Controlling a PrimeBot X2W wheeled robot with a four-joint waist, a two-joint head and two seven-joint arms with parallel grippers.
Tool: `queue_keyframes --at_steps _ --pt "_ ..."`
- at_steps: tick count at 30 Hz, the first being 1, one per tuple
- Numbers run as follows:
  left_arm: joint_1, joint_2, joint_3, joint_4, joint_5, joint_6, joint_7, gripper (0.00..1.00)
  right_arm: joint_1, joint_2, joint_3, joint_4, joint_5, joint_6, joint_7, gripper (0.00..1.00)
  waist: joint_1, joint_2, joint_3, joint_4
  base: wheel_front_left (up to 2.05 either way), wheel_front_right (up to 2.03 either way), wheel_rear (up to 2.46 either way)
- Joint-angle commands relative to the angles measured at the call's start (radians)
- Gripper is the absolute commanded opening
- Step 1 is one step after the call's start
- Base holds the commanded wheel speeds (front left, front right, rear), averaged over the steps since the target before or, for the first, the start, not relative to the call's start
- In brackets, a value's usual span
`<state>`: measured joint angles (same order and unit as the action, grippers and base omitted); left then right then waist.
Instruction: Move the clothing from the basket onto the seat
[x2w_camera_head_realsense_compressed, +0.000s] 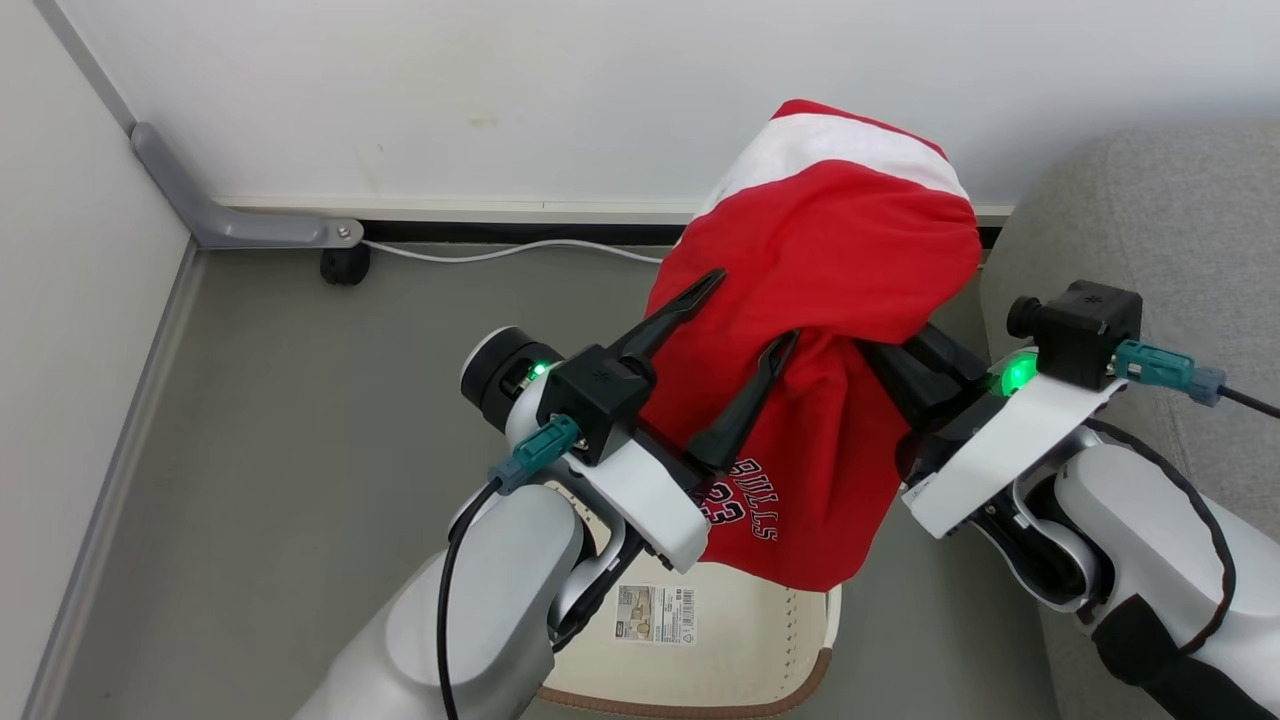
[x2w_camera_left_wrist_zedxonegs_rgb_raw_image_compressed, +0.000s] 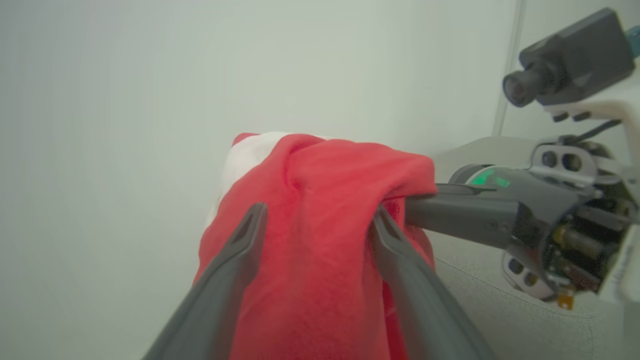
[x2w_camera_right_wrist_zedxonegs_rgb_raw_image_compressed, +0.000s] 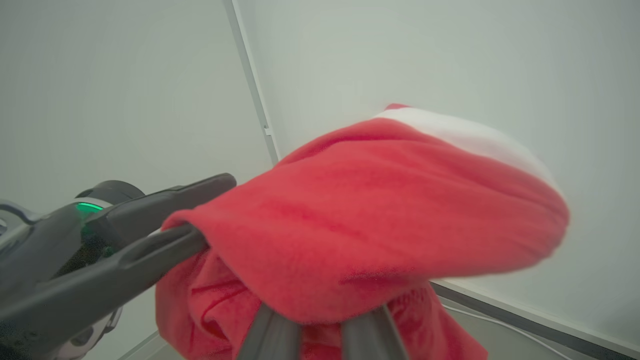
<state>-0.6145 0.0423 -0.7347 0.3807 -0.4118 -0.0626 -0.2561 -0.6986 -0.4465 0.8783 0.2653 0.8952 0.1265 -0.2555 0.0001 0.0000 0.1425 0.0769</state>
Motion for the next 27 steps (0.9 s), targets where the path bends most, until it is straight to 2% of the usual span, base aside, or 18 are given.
queue_keyframes --at_steps 1,16,27 --pt "0.004 0.008 0.041 -0.018 0.012 -0.008 -0.006 1.0 0.024 -0.005 -0.013 -0.028 -0.007 0.004 -0.006 0.0 -0.0001 0.0 -0.004 -0.011 0.0 0.0 0.0" --pt "0.041 0.008 0.123 0.017 0.062 -0.036 -0.006 1.0 0.053 -0.013 -0.08 -0.042 -0.021 0.004 -0.006 0.0 -0.0001 0.0 -0.008 -0.072 0.0 0.0 0.0" --pt "0.073 0.008 0.167 0.015 0.084 -0.054 -0.006 1.0 0.061 -0.004 -0.104 -0.057 -0.039 0.004 -0.006 0.0 -0.0001 0.0 -0.025 -0.175 0.0 0.0 0.0"
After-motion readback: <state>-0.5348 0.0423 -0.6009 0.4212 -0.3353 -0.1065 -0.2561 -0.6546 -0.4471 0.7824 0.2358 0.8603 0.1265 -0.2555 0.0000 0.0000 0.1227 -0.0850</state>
